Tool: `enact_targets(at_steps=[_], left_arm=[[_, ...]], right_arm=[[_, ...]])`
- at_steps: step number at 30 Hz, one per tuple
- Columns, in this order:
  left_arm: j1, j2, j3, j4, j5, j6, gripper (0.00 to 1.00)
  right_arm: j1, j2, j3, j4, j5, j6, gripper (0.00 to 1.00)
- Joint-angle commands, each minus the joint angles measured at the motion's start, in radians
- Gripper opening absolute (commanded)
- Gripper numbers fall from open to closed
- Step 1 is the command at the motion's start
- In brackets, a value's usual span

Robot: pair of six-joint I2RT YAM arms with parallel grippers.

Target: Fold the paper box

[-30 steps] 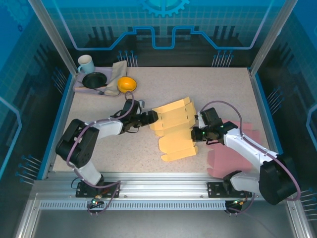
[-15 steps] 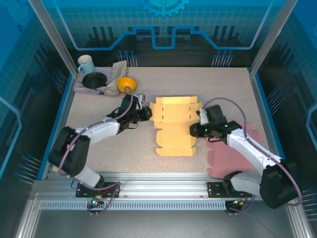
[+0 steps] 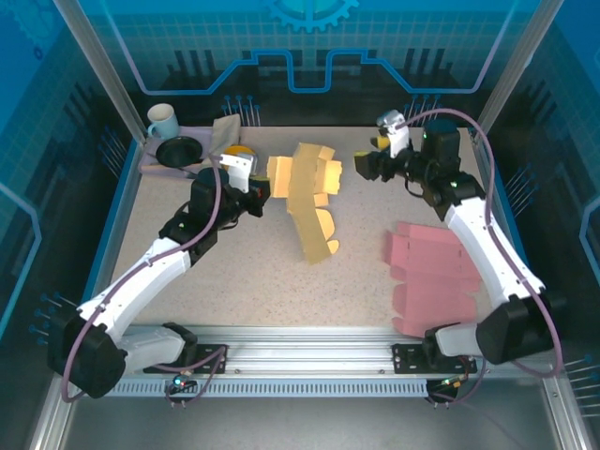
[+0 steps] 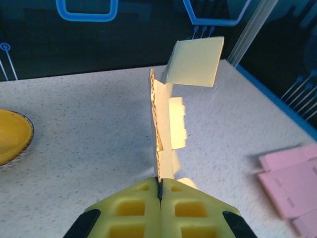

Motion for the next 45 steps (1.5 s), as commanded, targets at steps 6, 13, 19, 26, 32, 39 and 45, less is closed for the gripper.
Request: enact_targets(at_steps=[6, 13, 19, 26, 32, 39, 45], left_arm=[[-0.066, -0.123, 0.012, -0.089, 0.005, 0.25, 0.0], [-0.082, -0.162, -0.034, -0.046, 0.021, 0.302, 0.0], [-0.087, -0.189, -0.064, -0.018, 0.02, 0.315, 0.0], [-0.097, -0.214, -0.092, 0.013, 0.041, 0.334, 0.0], [-0.099, -0.221, -0.096, 0.017, 0.035, 0.337, 0.0], [-0.105, -0.224, -0.098, 0.019, 0.023, 0.341, 0.0], [-0.111, -0.223, -0.098, 0.022, 0.028, 0.341, 0.0]], right_arm=[[0.042, 0.211, 0.233, -0.218, -0.336, -0.729, 0.59], [0.033, 0.303, 0.297, -0.35, -0.368, -0.848, 0.57], [0.01, 0.337, 0.304, -0.416, -0.356, -0.893, 0.57], [-0.026, 0.38, 0.332, -0.459, -0.338, -0.921, 0.55], [-0.06, 0.422, 0.37, -0.565, -0.374, -0.965, 0.48], [-0.064, 0.44, 0.389, -0.66, -0.384, -1.012, 0.43], [-0.057, 0.436, 0.389, -0.669, -0.38, -1.018, 0.38]])
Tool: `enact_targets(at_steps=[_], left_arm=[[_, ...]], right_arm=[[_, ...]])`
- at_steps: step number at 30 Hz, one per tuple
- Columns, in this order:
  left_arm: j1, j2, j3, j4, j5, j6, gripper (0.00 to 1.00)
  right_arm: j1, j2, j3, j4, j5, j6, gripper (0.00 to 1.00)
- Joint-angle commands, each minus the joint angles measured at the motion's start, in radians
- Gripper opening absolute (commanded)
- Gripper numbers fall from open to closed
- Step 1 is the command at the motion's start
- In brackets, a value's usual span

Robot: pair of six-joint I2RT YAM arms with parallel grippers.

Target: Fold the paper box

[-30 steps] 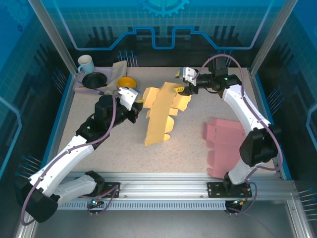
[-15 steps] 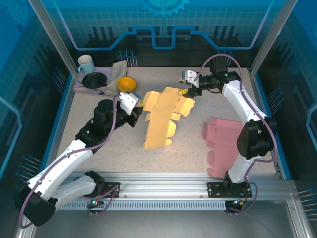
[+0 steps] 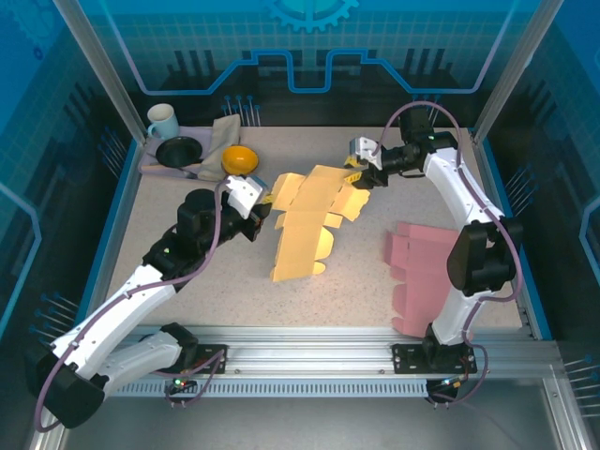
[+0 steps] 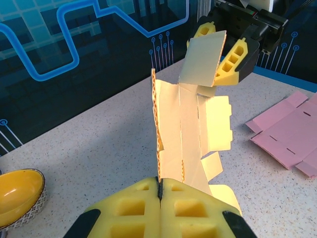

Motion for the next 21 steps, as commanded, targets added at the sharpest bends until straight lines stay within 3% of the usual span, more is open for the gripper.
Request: enact_targets(at_steps=[1, 6, 11, 13, 17, 21], left_arm=[[-0.012, -0.017, -0.011, 0.044, 0.013, 0.017, 0.0], [-0.014, -0.017, -0.009, 0.04, 0.012, 0.016, 0.0], [-0.014, -0.019, -0.002, 0.025, -0.016, 0.015, 0.0], [-0.015, -0.022, 0.002, 0.02, -0.027, 0.011, 0.01], [-0.016, -0.047, 0.007, 0.016, -0.064, 0.011, 0.27], [-0.016, -0.108, 0.004, 0.051, -0.127, 0.022, 0.44]], right_arm=[[0.002, 0.015, 0.032, -0.052, -0.027, -0.023, 0.37], [0.023, 0.032, 0.053, -0.075, -0.004, -0.035, 0.28], [0.037, 0.041, 0.083, -0.115, 0.005, -0.054, 0.02], [0.048, 0.036, 0.091, -0.13, 0.043, -0.064, 0.0], [0.09, 0.009, 0.098, -0.147, 0.239, -0.072, 0.0], [0.132, -0.065, 0.061, -0.082, 0.412, -0.057, 0.0]])
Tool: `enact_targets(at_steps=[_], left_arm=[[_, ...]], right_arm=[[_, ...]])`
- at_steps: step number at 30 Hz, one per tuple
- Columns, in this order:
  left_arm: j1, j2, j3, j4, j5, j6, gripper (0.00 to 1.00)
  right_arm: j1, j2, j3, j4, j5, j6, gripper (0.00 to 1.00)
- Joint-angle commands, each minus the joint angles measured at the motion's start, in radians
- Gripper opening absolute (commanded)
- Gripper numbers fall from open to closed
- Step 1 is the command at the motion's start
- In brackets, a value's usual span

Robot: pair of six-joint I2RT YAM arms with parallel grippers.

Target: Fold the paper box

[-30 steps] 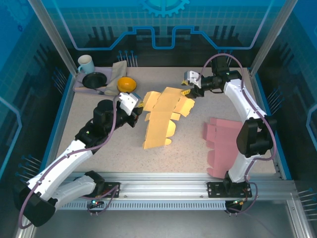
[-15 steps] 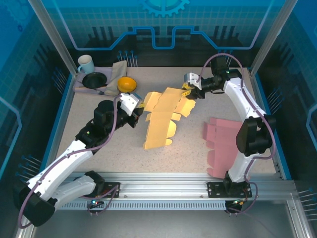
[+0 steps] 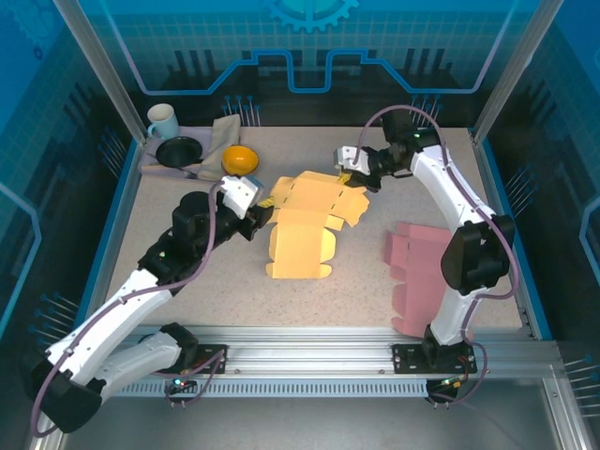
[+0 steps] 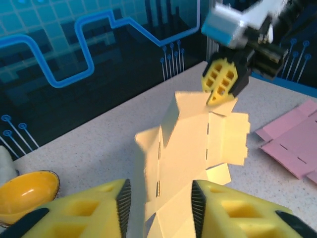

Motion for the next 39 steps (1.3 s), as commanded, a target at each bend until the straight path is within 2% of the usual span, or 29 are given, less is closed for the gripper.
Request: enact_targets(at_steps=[1, 5, 7, 9, 12, 18, 25, 31, 35, 39], left_arm=[[-0.007, -0.07, 0.006, 0.057, -0.075, 0.028, 0.48], [-0.007, -0.085, 0.042, 0.024, -0.133, 0.055, 0.54], [-0.008, -0.087, 0.051, 0.0, -0.14, 0.037, 0.55], [-0.007, -0.095, 0.043, -0.007, -0.123, 0.017, 0.56], [-0.009, -0.11, 0.014, -0.004, -0.033, 0.033, 0.56], [-0.009, -0.113, 0.032, -0.097, 0.094, 0.116, 0.59], [-0.009, -0.06, -0.012, -0.151, 0.192, 0.26, 0.59], [-0.007, 0.023, 0.0, -0.19, 0.17, 0.377, 0.59], [-0.007, 0.066, 0.008, -0.173, 0.184, 0.39, 0.58], [-0.007, 0.099, 0.035, -0.186, 0.256, 0.366, 0.57]], right_arm=[[0.042, -0.105, -0.016, 0.027, 0.194, -0.001, 0.0], [0.143, -0.19, -0.049, 0.098, 0.407, -0.04, 0.0], [0.201, -0.217, -0.052, 0.087, 0.459, -0.077, 0.0], [0.251, -0.248, -0.064, 0.057, 0.446, -0.103, 0.0], [0.294, -0.267, -0.058, -0.011, 0.396, -0.103, 0.0], [0.375, -0.31, -0.142, -0.009, 0.422, -0.105, 0.0], [0.371, -0.278, -0.162, 0.001, 0.406, -0.101, 0.0], [0.352, -0.213, -0.08, -0.066, 0.362, -0.108, 0.0], [0.332, -0.211, -0.073, -0.071, 0.341, -0.12, 0.0], [0.316, -0.207, -0.085, -0.062, 0.323, -0.115, 0.0]])
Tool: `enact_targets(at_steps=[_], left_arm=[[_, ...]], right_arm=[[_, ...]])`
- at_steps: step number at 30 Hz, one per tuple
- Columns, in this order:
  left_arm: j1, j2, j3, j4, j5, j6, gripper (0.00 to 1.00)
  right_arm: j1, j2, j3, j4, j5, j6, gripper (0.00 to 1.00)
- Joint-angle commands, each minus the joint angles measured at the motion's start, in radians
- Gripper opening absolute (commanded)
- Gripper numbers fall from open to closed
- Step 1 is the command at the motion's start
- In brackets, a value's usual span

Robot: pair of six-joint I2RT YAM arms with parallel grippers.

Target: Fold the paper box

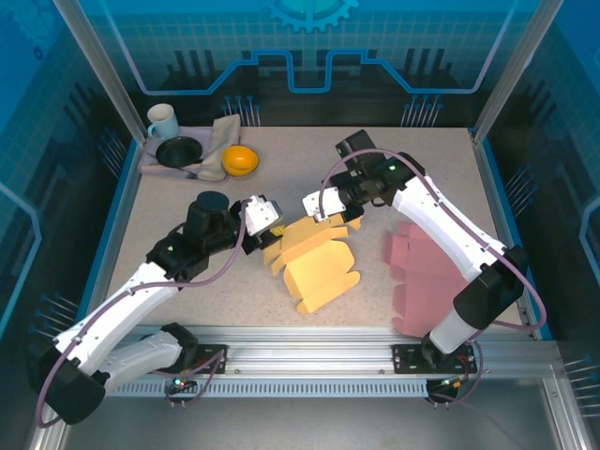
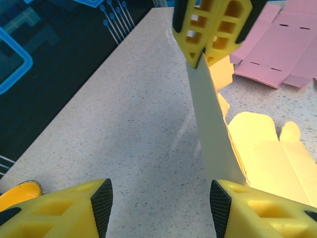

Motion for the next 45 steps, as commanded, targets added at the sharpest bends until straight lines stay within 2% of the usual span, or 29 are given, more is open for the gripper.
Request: enact_targets(at_steps=[1, 27, 35, 38, 42, 45], left_arm=[[-0.005, 0.019, 0.037, -0.021, 0.097, 0.01, 0.57], [-0.01, 0.065, 0.103, -0.101, 0.204, -0.027, 0.62], [-0.029, 0.091, 0.129, -0.088, 0.221, -0.026, 0.59], [-0.03, 0.095, 0.127, -0.071, 0.203, -0.014, 0.49], [-0.03, 0.101, 0.13, -0.054, 0.168, -0.005, 0.22], [-0.029, 0.094, 0.113, -0.017, 0.135, -0.01, 0.13]], right_arm=[[-0.014, 0.005, 0.022, -0.014, -0.046, -0.003, 0.0], [-0.043, -0.022, 0.004, 0.007, -0.087, 0.001, 0.0], [-0.041, -0.039, -0.002, 0.009, -0.119, 0.007, 0.0], [-0.039, -0.046, -0.01, 0.01, -0.117, 0.005, 0.0], [-0.034, -0.056, -0.021, 0.016, -0.106, 0.005, 0.0], [-0.03, -0.058, -0.036, 0.029, -0.092, 0.007, 0.0]])
